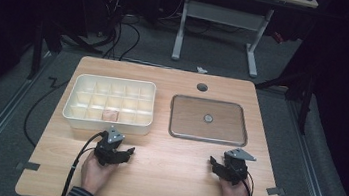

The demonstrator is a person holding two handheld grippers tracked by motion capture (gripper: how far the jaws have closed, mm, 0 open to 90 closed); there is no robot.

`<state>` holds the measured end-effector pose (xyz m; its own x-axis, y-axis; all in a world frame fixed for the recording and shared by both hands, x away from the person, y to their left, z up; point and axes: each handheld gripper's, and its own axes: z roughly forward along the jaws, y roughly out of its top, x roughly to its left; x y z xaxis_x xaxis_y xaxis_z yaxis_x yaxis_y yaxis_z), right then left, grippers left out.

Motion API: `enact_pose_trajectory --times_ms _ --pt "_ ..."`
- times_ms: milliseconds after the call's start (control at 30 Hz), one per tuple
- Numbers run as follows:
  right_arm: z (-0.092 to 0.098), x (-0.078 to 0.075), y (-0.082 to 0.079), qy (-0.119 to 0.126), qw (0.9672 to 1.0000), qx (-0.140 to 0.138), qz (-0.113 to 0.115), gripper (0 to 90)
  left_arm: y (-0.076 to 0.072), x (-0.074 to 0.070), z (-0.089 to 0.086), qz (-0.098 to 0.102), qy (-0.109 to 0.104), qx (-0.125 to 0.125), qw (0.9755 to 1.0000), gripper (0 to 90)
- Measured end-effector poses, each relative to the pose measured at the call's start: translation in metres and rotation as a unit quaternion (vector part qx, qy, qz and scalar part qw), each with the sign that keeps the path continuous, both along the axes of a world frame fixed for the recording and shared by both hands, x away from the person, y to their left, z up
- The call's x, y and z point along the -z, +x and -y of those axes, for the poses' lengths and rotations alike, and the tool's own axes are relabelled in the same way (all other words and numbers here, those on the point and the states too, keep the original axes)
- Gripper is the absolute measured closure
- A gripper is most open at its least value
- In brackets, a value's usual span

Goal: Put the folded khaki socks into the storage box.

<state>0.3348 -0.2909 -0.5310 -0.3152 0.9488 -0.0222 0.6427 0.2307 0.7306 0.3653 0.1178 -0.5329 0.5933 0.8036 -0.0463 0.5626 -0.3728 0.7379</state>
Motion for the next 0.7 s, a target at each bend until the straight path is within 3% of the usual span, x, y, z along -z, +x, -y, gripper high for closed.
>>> enact_pose_trajectory --times_ms 100,700 --pt "0.0000 0.0000 0.0000 0.000 1.0000 0.000 0.000 39.4 -0.0026 0.0027 0.0012 0.014 0.003 0.002 0.9999 37.1" --pt "-0.0001 0.0000 -0.0001 0.000 1.0000 0.000 0.000 39.2 -0.0037 0.0029 0.0033 0.015 0.007 0.001 0.9999 33.3"
